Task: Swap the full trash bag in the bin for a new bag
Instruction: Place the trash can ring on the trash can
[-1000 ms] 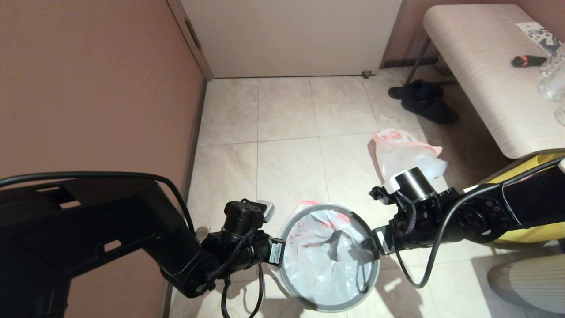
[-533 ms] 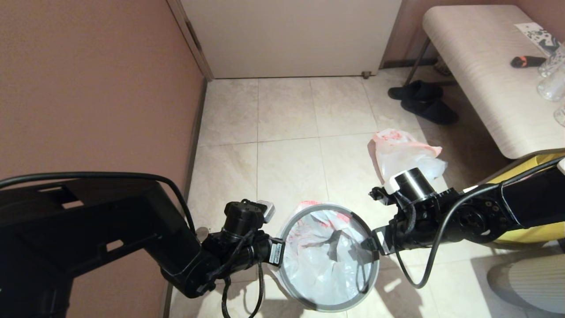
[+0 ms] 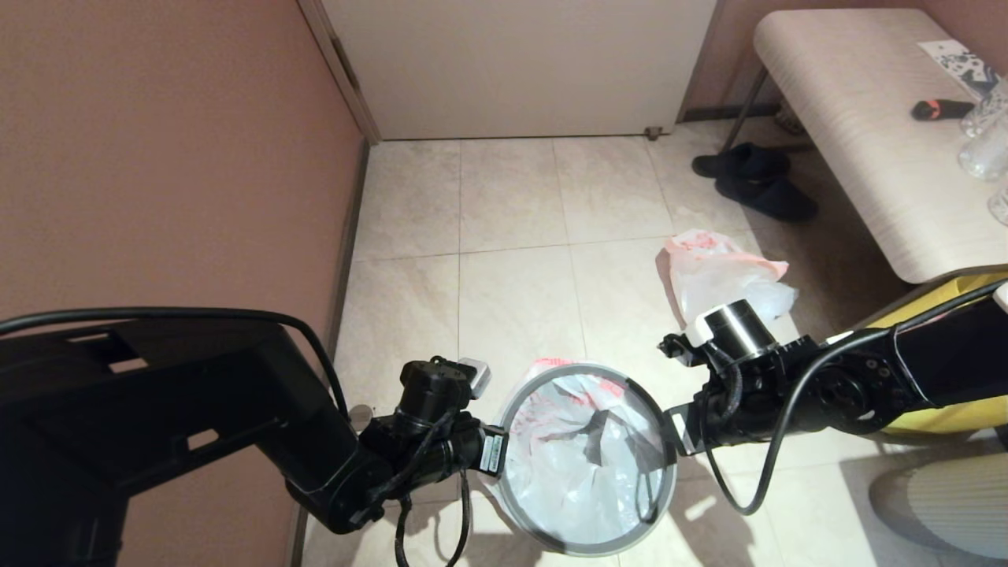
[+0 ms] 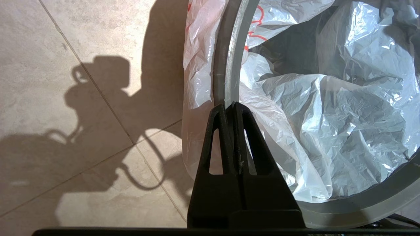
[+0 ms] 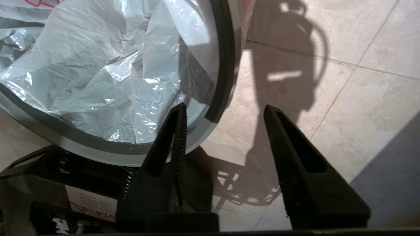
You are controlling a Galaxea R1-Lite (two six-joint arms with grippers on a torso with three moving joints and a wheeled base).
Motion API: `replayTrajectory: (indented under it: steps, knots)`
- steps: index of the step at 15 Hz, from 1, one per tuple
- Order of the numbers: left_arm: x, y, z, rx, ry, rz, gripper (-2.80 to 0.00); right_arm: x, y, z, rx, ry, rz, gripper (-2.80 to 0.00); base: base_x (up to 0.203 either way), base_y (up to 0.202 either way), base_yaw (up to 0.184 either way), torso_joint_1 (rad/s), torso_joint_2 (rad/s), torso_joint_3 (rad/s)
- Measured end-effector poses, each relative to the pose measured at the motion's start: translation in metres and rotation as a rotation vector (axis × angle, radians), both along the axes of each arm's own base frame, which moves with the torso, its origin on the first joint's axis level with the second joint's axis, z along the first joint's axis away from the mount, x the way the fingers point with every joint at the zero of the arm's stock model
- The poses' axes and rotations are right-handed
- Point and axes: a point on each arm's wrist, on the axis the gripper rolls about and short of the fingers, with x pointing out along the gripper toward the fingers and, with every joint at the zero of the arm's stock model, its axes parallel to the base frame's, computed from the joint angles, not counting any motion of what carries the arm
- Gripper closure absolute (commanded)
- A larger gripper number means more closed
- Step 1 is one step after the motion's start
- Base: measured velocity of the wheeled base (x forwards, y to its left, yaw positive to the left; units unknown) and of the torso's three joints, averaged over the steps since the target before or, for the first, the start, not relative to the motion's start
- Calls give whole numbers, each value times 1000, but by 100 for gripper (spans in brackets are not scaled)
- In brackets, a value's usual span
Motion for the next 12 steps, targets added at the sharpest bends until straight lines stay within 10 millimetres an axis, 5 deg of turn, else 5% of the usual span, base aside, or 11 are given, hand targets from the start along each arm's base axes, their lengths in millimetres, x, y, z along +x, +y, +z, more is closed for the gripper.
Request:
replayTrajectory:
  steps: [12]
  knots:
    - [-2, 1, 4, -8, -19, 3, 0, 23, 4, -44, -30, 49, -16, 0, 0, 0, 0, 0, 0, 0]
